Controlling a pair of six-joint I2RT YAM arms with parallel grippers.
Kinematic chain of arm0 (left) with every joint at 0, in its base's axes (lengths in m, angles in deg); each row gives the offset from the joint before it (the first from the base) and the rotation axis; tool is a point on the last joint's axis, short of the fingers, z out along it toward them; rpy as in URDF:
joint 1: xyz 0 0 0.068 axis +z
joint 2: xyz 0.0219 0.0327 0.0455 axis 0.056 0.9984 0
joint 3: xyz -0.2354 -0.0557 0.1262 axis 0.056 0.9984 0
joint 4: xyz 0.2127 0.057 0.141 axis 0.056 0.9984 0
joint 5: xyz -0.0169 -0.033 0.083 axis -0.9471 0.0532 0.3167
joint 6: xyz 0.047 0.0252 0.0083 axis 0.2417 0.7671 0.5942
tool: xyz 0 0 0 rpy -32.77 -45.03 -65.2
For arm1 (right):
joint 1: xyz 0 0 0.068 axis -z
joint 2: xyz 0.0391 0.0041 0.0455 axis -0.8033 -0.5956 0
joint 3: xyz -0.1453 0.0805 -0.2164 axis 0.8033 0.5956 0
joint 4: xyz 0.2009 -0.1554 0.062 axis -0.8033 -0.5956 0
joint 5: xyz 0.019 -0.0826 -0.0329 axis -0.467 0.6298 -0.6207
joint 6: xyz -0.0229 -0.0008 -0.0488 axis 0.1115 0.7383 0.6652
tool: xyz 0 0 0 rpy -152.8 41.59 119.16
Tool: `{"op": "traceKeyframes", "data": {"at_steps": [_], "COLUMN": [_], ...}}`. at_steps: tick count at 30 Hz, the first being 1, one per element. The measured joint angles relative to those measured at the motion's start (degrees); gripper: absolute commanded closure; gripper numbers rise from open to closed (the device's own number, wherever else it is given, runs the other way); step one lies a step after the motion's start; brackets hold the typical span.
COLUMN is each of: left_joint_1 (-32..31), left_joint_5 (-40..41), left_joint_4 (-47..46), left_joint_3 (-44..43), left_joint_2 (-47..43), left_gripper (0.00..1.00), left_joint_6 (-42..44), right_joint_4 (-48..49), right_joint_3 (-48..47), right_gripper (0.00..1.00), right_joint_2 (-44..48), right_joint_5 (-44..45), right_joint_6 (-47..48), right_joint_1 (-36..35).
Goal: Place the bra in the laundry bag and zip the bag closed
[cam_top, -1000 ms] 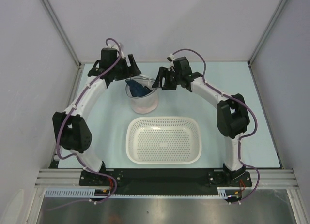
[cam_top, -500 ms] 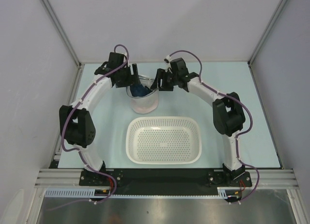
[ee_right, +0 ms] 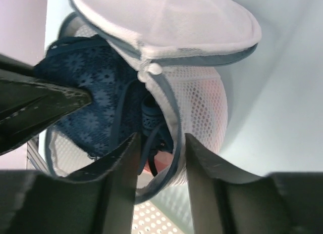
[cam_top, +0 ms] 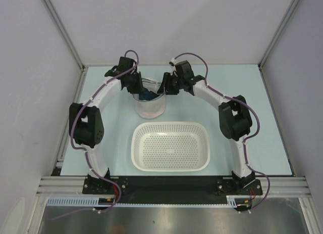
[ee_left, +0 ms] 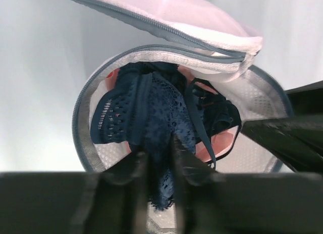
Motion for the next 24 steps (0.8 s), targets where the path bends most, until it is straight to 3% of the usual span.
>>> {"op": "traceKeyframes", "data": {"at_steps": [2,4,8,13,17,22,24], "left_joint_1": [-0.02,-0.04,0.26,2.49,3.8,2.6,1.68], "left_joint_5": [-0.7,-1.66,-4.87,-14.67,-19.52,-17.4,-14.84], "left_joint_4": [-0.44,-0.63,-2.51,-9.73,-12.83,-9.27,-5.01], "left_joint_3": [-0.04,-0.04,1.46,7.08,7.41,3.52,0.42], "left_joint_2": [-0.07,-0.28,-2.91,-6.8,-4.2,3.61,5.79], "left_gripper": [1.0,1.0,1.0,1.0,1.0,0.94,0.86], "left_joint_6": [-0.35,-0.35,-0.81,-4.48,-6.05,-3.26,-0.92], "right_joint_4": [-0.31,-0.87,-1.62,-2.12,-2.4,-2.45,-2.47], "right_joint_3": [-0.17,-0.17,-0.17,-0.17,-0.15,-0.17,-0.17], "right_gripper": [0.66,0.75,0.84,0.86,0.86,0.87,0.87], "right_joint_2": [-0.59,-0.94,-1.01,-1.01,-1.01,-1.01,-1.01], "right_joint_5": [0.15,0.63,1.6,2.69,3.17,3.23,3.23], "right_joint_6": [0.07,0.2,0.52,0.83,0.94,0.94,0.94], "right_joint_1": [0.0,0.02,0.0,0.0,0.02,0.02,0.02]}}
